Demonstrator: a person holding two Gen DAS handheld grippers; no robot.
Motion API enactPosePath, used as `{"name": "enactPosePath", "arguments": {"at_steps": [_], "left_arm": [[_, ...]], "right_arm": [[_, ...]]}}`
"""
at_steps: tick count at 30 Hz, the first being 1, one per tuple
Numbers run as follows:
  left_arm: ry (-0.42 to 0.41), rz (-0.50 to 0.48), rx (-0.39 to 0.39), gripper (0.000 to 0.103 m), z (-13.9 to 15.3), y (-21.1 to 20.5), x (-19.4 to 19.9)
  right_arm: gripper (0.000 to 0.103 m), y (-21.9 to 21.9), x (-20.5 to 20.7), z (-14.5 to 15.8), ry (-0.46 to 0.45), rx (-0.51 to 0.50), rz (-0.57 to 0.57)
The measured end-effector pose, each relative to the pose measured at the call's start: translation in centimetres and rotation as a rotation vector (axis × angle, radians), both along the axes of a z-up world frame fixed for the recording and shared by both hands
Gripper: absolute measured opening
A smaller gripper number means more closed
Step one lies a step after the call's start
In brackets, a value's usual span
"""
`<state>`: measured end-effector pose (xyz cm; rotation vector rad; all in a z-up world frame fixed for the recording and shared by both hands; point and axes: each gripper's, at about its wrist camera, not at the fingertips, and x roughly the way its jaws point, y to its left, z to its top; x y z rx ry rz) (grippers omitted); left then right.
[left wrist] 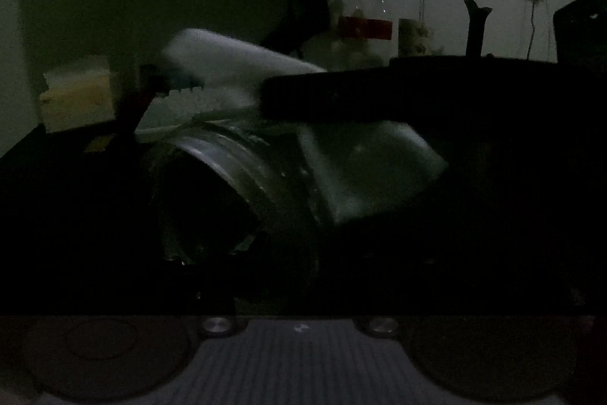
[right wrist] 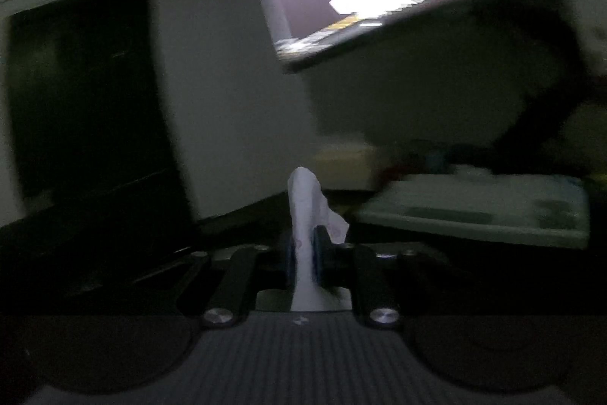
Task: Clean container
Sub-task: 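Rub the tissue back and forth over the jar wall with the right tool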
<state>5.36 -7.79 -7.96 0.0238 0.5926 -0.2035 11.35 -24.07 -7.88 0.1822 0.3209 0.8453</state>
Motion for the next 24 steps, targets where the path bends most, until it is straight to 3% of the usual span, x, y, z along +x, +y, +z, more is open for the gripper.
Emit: {"name": "enactPosePath", "arguments": {"at_steps": [3,8,14,16,20,24], "left_arm": [[0.013,-0.014,-0.009,0.031,0.1,0.3,0.6],[0.026,-0.030,0.024,0.031,0.1,0.0,1.4],[0.025,-0.045,0.017,0.031,-0.1,0.8,1.7],[0.022,-0.056,-0.001,0.031,-0.1,1.2,1.7],[0.016,-0.078,-0.052,0.031,-0.3,2.3,1.9],[0.013,-0.099,-0.135,0.032,-0.7,3.8,2.0]], "right_arm": [[0.014,-0.5,0.9,-0.4,0.038,0.010,-0.082],[0.014,1.5,-1.1,0.7,0.005,-0.011,0.145],[0.014,1.4,2.2,1.3,0.100,-0.047,-0.055],[0.014,1.8,1.9,1.7,0.110,-0.059,-0.043],[0.014,3.2,0.6,1.9,0.062,-0.069,0.087],[0.014,2.7,1.7,2.0,0.081,-0.094,-0.024]]}}
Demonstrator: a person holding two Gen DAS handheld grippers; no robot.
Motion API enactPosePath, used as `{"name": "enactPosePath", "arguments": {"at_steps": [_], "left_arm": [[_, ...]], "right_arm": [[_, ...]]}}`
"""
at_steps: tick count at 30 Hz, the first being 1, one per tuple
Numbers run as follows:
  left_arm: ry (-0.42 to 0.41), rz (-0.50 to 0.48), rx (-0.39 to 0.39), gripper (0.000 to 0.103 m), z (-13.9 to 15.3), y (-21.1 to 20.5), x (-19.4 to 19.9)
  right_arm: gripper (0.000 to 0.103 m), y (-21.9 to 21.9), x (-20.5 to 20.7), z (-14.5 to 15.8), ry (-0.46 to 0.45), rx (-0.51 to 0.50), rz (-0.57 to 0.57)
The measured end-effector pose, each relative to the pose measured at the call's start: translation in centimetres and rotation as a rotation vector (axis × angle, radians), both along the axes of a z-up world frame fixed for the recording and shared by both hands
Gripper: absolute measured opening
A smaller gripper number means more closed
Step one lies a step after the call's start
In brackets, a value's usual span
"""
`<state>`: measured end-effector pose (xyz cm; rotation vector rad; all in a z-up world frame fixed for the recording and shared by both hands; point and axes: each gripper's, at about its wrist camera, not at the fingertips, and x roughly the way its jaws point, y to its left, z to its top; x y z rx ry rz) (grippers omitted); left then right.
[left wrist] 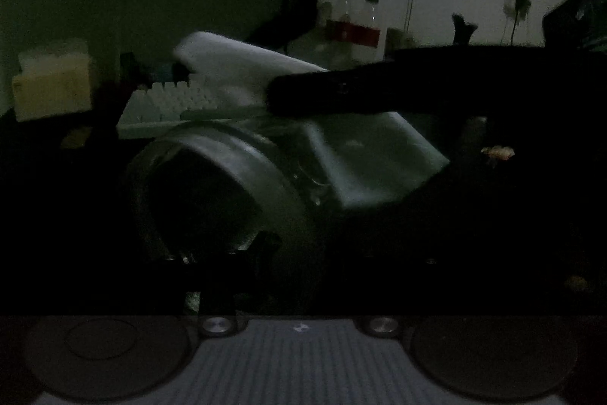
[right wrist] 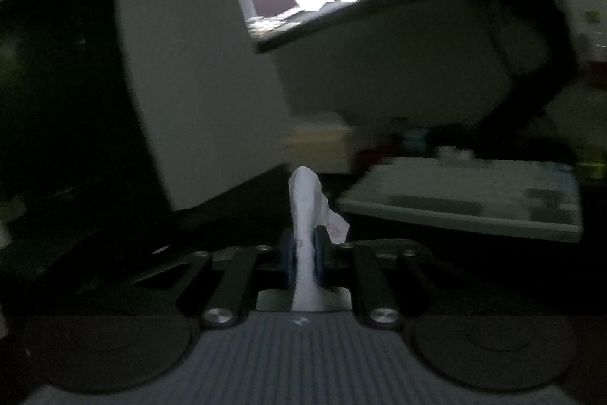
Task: Clean container
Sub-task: 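Rub the tissue back and forth over the jar wall with the right tool, then wipe the jar wall beside the rim with the right tool's tissue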
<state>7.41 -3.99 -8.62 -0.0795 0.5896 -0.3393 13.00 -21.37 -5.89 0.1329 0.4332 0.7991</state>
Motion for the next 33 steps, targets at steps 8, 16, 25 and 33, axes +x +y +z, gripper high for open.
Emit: {"name": "enactPosePath", "arguments": {"at_steps": [8,16,25,33], "left_arm": [[-0.026,-0.051,-0.068,0.033,-0.8,2.1,0.4],[-0.044,-0.091,-0.124,0.034,-1.5,3.6,0.8],[-0.056,-0.083,-0.145,0.034,-2.0,4.6,0.8],[-0.062,-0.073,-0.198,0.034,-2.5,6.4,0.9]], "right_arm": [[0.014,1.7,-0.4,0.2,-0.031,-0.060,-0.026],[0.014,2.0,-0.7,-1.0,-0.054,-0.054,-0.081],[0.012,3.8,-3.7,-0.6,-0.066,-0.058,0.098],[0.013,1.9,0.3,-1.0,0.011,-0.057,-0.080]]}}
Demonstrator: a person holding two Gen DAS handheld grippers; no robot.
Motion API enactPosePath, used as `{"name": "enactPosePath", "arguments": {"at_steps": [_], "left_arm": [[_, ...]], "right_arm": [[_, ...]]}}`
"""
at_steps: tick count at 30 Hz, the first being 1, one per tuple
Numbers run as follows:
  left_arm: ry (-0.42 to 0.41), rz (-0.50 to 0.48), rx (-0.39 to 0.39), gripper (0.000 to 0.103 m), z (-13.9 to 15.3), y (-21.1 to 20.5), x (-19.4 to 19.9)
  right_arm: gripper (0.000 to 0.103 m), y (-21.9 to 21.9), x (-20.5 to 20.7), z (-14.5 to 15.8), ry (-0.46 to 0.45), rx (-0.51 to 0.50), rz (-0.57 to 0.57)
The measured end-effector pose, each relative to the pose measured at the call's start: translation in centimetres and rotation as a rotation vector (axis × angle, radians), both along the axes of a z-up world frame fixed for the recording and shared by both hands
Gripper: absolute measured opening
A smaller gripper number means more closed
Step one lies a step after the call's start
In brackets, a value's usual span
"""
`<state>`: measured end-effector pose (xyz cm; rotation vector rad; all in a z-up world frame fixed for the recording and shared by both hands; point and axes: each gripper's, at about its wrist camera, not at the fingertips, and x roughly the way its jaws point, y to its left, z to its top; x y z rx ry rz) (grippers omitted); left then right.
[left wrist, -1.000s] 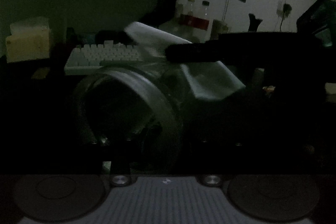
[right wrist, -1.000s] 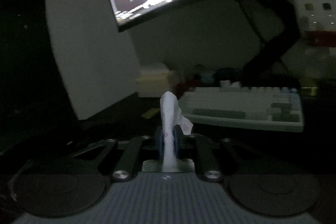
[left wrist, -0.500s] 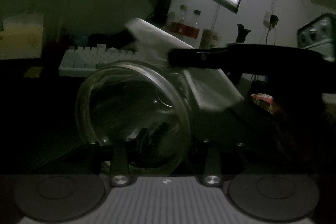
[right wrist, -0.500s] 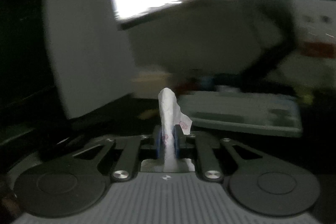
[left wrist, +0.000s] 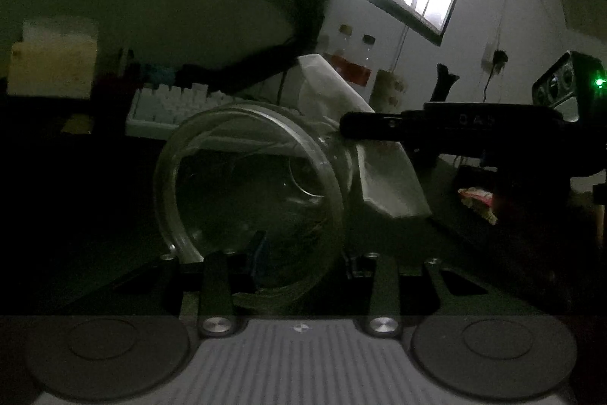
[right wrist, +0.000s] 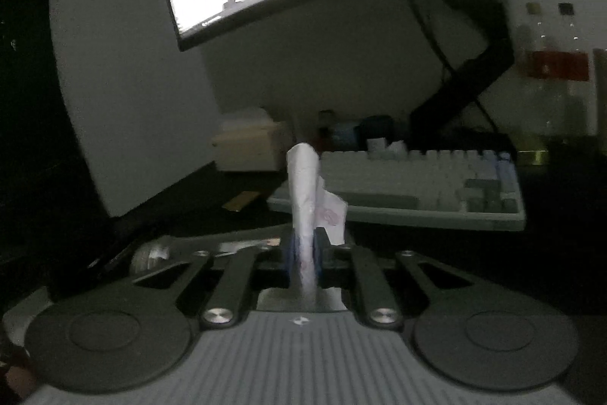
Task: Clean container
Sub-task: 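Wipe the jar wall beside the rim with the right tool's tissue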
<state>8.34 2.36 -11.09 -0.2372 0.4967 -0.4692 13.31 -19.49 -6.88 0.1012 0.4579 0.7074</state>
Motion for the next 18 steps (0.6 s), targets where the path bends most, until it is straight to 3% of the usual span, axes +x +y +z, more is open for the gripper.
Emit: {"name": "enactPosePath", "arguments": {"at_steps": [3,5,7,10,12,18], "left_arm": [[-0.011,0.001,0.016,0.034,-0.1,-0.2,-0.1],[-0.013,0.001,0.019,0.034,-0.1,-0.2,-0.2],[-0.014,0.000,0.013,0.034,-0.2,-0.1,-0.3],[-0.012,-0.001,0.003,0.034,-0.2,0.1,-0.3],[-0.015,-0.002,0.008,0.034,-0.2,0.0,-0.3],[-0.022,0.001,0.024,0.034,-0.2,-0.2,-0.4]], "right_arm": [[0.013,1.6,-2.2,0.0,-0.055,0.001,0.165],[0.013,2.0,-2.7,0.0,-0.065,0.005,0.213],[0.011,1.4,-1.5,-0.1,-0.049,0.017,0.164],[0.011,-0.1,1.2,-0.5,-0.022,-0.001,-0.038],[0.013,-0.6,1.7,-0.5,0.004,0.003,-0.093],[0.014,1.8,-2.2,-0.4,-0.107,-0.027,0.141]]}}
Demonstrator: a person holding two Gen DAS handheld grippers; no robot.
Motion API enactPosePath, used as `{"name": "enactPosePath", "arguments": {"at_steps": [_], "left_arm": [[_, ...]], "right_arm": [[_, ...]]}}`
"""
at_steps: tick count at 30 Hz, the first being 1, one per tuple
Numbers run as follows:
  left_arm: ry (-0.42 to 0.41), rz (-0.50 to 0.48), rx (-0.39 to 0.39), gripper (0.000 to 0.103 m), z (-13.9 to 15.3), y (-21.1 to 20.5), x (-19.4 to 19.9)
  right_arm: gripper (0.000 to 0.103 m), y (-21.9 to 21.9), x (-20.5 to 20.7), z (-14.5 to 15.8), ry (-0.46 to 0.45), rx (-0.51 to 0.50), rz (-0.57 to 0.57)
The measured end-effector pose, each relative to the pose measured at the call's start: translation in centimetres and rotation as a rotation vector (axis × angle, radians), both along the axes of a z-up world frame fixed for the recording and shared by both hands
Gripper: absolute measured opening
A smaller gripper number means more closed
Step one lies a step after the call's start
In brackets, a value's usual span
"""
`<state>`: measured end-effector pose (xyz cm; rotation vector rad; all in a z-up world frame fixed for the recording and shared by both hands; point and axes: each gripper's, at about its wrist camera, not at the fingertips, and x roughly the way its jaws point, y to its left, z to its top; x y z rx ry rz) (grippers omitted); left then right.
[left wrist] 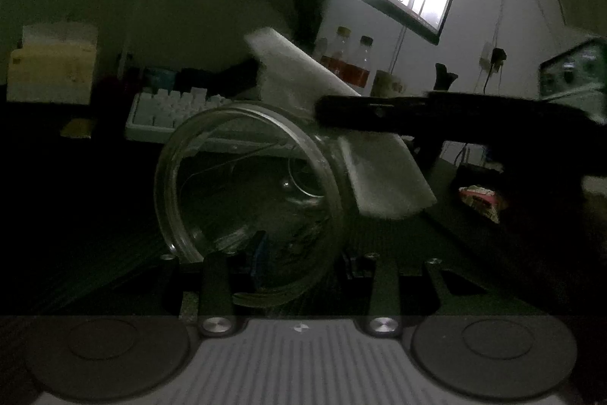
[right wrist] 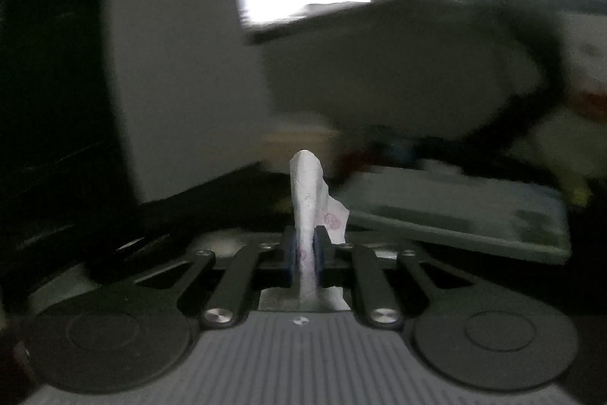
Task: Clean container
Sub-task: 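Wipe the jar wall beside the rim with the right tool's tissue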
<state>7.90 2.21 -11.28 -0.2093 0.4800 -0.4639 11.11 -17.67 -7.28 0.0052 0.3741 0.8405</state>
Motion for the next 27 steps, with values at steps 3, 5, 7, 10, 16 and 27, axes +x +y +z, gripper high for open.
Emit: {"name": "enactPosePath", "arguments": {"at_steps": [3,5,7,10,16,27], "left_arm": [[0.002,-0.003,-0.005,0.034,-0.1,0.1,0.0],[0.000,-0.002,-0.004,0.034,0.0,0.1,-0.1],[-0.004,0.002,-0.002,0.034,-0.1,0.1,-0.1],[-0.012,0.053,0.024,0.034,0.0,-0.4,-0.4],[-0.122,0.228,0.197,0.017,0.7,-5.0,-2.2],[-0.148,0.307,0.326,0.009,1.2,-12.4,-0.7]], "right_arm": [[0.012,-1.0,0.6,-0.3,0.009,0.003,-0.047],[0.012,-1.7,1.6,-0.8,0.008,-0.007,-0.137],[0.014,-2.5,2.8,-0.9,0.031,-0.005,-0.203],[0.014,-2.9,3.6,-0.9,0.040,-0.029,-0.270],[0.012,-6.6,2.3,-0.7,0.074,0.073,-0.334],[0.013,-12.3,-2.0,0.1,0.116,0.151,-0.403]]}}
